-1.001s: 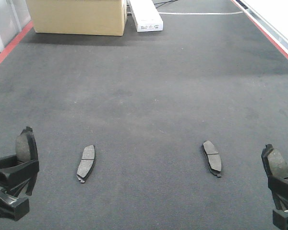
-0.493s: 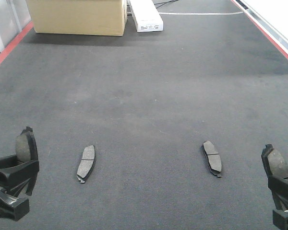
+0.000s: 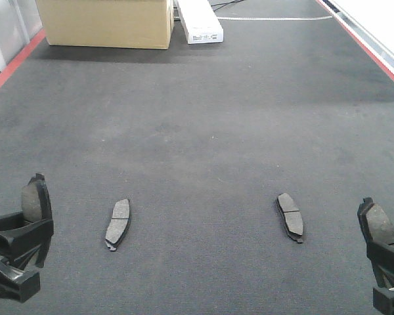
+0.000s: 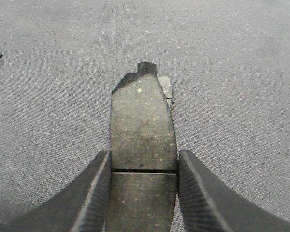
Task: Move and align brake pads A on conveyor
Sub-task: 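Lower the left gripper's pad onto the belt beside the placed pads and open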
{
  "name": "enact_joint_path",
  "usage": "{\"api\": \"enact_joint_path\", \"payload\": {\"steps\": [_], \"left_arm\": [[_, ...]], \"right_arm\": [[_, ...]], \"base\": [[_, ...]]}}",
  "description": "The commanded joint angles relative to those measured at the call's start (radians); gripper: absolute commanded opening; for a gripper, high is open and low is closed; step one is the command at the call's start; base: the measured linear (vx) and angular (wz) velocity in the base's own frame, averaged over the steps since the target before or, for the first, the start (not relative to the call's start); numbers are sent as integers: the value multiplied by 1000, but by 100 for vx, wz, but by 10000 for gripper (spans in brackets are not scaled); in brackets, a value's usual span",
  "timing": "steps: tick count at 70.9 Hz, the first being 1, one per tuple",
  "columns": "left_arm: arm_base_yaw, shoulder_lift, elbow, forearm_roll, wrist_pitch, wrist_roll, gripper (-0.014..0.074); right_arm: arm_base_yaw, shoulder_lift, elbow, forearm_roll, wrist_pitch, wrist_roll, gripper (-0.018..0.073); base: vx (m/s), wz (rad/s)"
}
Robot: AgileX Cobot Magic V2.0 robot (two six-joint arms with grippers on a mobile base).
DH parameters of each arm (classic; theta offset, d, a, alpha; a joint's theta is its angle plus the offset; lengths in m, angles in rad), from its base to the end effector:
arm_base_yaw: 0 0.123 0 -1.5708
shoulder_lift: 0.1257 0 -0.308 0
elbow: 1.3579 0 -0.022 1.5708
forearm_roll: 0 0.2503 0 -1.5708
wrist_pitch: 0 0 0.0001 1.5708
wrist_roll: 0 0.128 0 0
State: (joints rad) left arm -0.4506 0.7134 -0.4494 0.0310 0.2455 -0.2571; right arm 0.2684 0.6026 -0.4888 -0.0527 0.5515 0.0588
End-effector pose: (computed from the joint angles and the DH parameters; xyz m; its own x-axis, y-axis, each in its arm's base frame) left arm 0.1455 -0.0693 0.2773 -0.4560 -0.0294 -0.8895 0.3353 0.9201 -0.2023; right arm 0.1244 0.0306 0.2734 -0.5297 -0.1313 -0.8380 -0.2354 0.9719 -0.0034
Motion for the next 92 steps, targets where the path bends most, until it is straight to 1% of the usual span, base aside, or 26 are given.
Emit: {"api": "enact_joint_path", "payload": {"steps": [1,11,19,29,39,43,52,57,61,65,67,72,81,92], "left_arm": [[-3,-9,-30,-4,-109,1,209],[-3,23,-43,-10,-135,1,211],[-15,103,-104,-9,-135,1,214],[-78,266,-233,-10,-136,1,216],[-154,471,-370,-14,-137,-7,220],[-171,547,-424,-31,-134,-9,220],[-169,704,-550,-142,-61,-9,220],[-166,789,-611,-153,-8,-9,220],[-166,846,-642,-167,12,-12,220],[-166,899,-670,-186,21,-45,220],[-166,932,-686,-193,22,-75,220],[-166,993,-718,-192,28,-134,222],[-150,1074,-758,-192,60,-192,227],[-136,1129,-772,-192,50,-194,244]], "right_arm": [[-5,0,-30,-4,-83,-7,43],[-5,0,-30,-4,-83,-7,43],[-5,0,-30,-4,-83,-7,43],[-5,0,-30,-4,-83,-7,43],[-5,0,-30,-4,-83,-7,43],[-5,0,-30,-4,-83,-7,43],[-5,0,-30,-4,-83,-7,43],[-5,0,-30,-4,-83,-7,43],[-5,0,-30,-4,-83,-7,43],[-5,0,-30,-4,-83,-7,43],[-5,0,-30,-4,-83,-7,43],[-5,0,-30,-4,-83,-7,43],[-5,0,-30,-4,-83,-7,43],[-5,0,-30,-4,-83,-7,43]], "base": [[0,0],[0,0],[0,0],[0,0],[0,0],[0,0],[0,0],[0,0],[0,0],[0,0],[0,0],[0,0],[0,0],[0,0]]}}
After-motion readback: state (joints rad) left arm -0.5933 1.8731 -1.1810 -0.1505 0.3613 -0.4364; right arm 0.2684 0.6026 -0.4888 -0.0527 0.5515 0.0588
